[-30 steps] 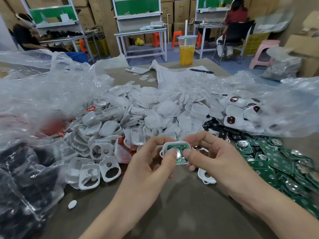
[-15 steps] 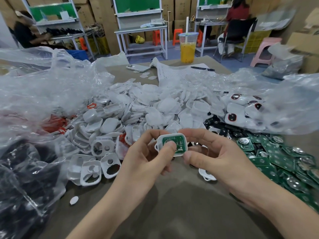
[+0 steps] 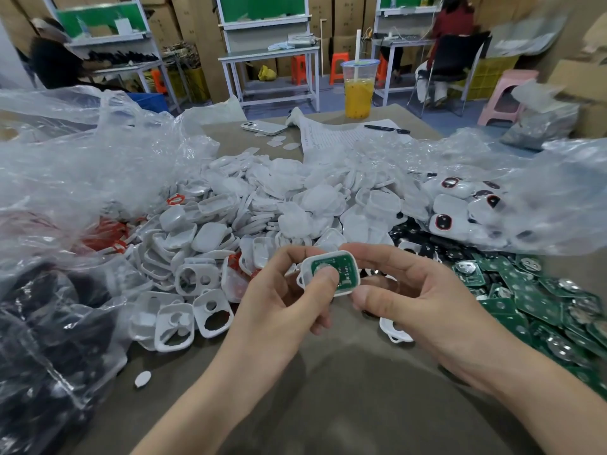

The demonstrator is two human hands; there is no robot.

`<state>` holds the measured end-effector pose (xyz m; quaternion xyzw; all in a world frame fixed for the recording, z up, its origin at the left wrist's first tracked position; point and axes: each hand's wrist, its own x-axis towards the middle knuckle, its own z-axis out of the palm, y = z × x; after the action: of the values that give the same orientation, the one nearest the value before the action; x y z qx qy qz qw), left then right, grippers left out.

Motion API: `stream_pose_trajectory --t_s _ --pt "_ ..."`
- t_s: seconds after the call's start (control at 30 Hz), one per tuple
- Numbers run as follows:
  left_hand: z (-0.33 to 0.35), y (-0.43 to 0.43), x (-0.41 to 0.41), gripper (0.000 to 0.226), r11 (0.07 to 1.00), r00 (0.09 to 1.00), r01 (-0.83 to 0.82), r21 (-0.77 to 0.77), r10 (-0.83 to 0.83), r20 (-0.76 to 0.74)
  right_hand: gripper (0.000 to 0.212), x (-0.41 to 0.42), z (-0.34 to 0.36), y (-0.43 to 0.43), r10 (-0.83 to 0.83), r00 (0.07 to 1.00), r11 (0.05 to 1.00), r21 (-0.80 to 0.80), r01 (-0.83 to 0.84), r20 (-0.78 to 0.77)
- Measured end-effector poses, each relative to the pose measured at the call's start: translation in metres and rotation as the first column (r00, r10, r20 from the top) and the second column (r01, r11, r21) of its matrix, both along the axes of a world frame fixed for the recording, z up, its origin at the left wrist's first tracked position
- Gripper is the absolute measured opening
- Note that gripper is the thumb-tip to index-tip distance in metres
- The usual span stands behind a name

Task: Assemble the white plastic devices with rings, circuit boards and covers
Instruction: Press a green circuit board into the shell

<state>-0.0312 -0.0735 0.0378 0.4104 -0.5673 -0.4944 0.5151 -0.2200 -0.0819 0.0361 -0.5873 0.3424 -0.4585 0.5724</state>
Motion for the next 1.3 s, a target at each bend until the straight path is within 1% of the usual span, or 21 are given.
stream_pose_trajectory --t_s 0.1,0.2,0.27,0.33,0.37,0.43,0.47,0.5,0.53,0.6,0.67,0.73,0.8,0.93,1.03,1.13,1.17,1.2,1.23,1.27,1.3 --pt "0.002 0.000 0.000 0.003 1.000 1.000 -0.006 -0.014 0.006 -0.002 0.044 0.000 0.001 0.000 0.037 0.999 0.999 0.005 -0.037 0.011" --pt "0.001 0.003 -0.001 0.006 0.999 0.999 -0.013 -0.053 0.015 0.038 0.035 0.004 0.003 0.000 0.001 1.000 1.000 0.009 -0.001 0.021" --pt "-0.001 0.005 -0.001 0.011 0.991 0.988 -0.029 -0.132 0.048 0.147 0.026 0.005 0.003 0.000 -0.069 0.998 0.997 -0.020 0.069 -0.002" --pt "-0.003 0.006 -0.001 0.017 0.972 0.951 -0.049 -0.230 0.116 0.285 0.026 0.005 0.003 0.002 -0.150 0.987 0.987 -0.060 0.147 -0.055" --pt "-0.004 0.007 0.000 0.019 0.958 0.922 -0.058 -0.282 0.159 0.352 0.026 0.005 0.001 0.002 -0.190 0.979 0.979 -0.090 0.183 -0.075" --pt "-0.004 0.007 0.003 0.021 0.907 0.824 -0.065 -0.415 0.284 0.491 0.018 0.006 -0.002 0.003 -0.260 0.960 0.952 -0.195 0.236 -0.103" --pt "-0.004 0.008 0.004 0.022 0.881 0.777 -0.059 -0.469 0.336 0.533 0.014 0.007 -0.003 0.004 -0.293 0.948 0.926 -0.280 0.251 -0.120" --pt "-0.003 0.008 0.006 0.023 0.864 0.753 -0.050 -0.501 0.362 0.549 0.012 0.008 -0.003 0.004 -0.324 0.936 0.888 -0.387 0.250 -0.139" --pt "-0.003 0.009 0.007 0.022 0.854 0.749 -0.041 -0.519 0.370 0.549 0.010 0.008 -0.004 0.004 -0.351 0.923 0.835 -0.499 0.232 -0.158" --pt "-0.004 0.007 0.010 0.018 0.835 0.748 -0.018 -0.550 0.376 0.547 0.008 0.006 -0.006 0.005 -0.419 0.887 0.699 -0.693 0.177 -0.196" --pt "-0.003 0.006 0.012 0.013 0.804 0.741 0.006 -0.595 0.396 0.542 0.006 0.003 -0.007 0.006 -0.491 0.841 0.570 -0.814 0.112 -0.228" --pt "-0.003 0.005 0.013 0.012 0.768 0.748 0.009 -0.640 0.420 0.515 0.007 0.003 -0.007 0.006 -0.528 0.818 0.478 -0.876 0.064 -0.229" --pt "-0.004 0.004 0.013 0.012 0.761 0.775 -0.017 -0.649 0.420 0.473 0.009 0.004 -0.007 0.006 -0.550 0.806 0.416 -0.909 0.036 -0.220" --pt "-0.005 0.005 0.013 0.016 0.748 0.793 -0.042 -0.663 0.428 0.433 0.011 0.004 -0.008 0.008 -0.573 0.794 0.370 -0.929 0.027 -0.205" --pt "-0.005 0.004 0.013 0.014 0.735 0.800 -0.046 -0.677 0.432 0.416 0.011 0.003 -0.009 0.008 -0.593 0.784 0.328 -0.944 0.025 -0.185" --pt "-0.005 0.004 0.013 0.013 0.731 0.801 -0.035 -0.681 0.428 0.418 0.008 0.004 -0.010 0.007 -0.573 0.804 0.358 -0.931 0.074 -0.157" --pt "-0.005 0.005 0.012 0.016 0.742 0.792 -0.042 -0.669 0.433 0.431 0.010 0.006 -0.011 0.007 -0.574 0.806 0.385 -0.916 0.110 -0.145" --pt "-0.005 0.006 0.011 0.019 0.768 0.788 -0.060 -0.638 0.429 0.442 0.013 0.007 -0.010 0.006 -0.569 0.811 0.432 -0.889 0.154 -0.136" --pt "-0.004 0.007 0.010 0.021 0.805 0.796 -0.084 -0.587 0.409 0.446 0.015 0.009 -0.010 0.006 -0.551 0.824 0.508 -0.836 0.209 -0.129" --pt "-0.004 0.008 0.008 0.024 0.849 0.822 -0.104 -0.517 0.366 0.436 0.017 0.011 -0.008 0.006 -0.518 0.846 0.614 -0.743 0.265 -0.126" --pt "-0.005 0.008 0.007 0.026 0.893 0.863 -0.111 -0.435 0.304 0.404 0.019 0.012 -0.005 0.006 -0.468 0.875 0.732 -0.609 0.305 -0.125"
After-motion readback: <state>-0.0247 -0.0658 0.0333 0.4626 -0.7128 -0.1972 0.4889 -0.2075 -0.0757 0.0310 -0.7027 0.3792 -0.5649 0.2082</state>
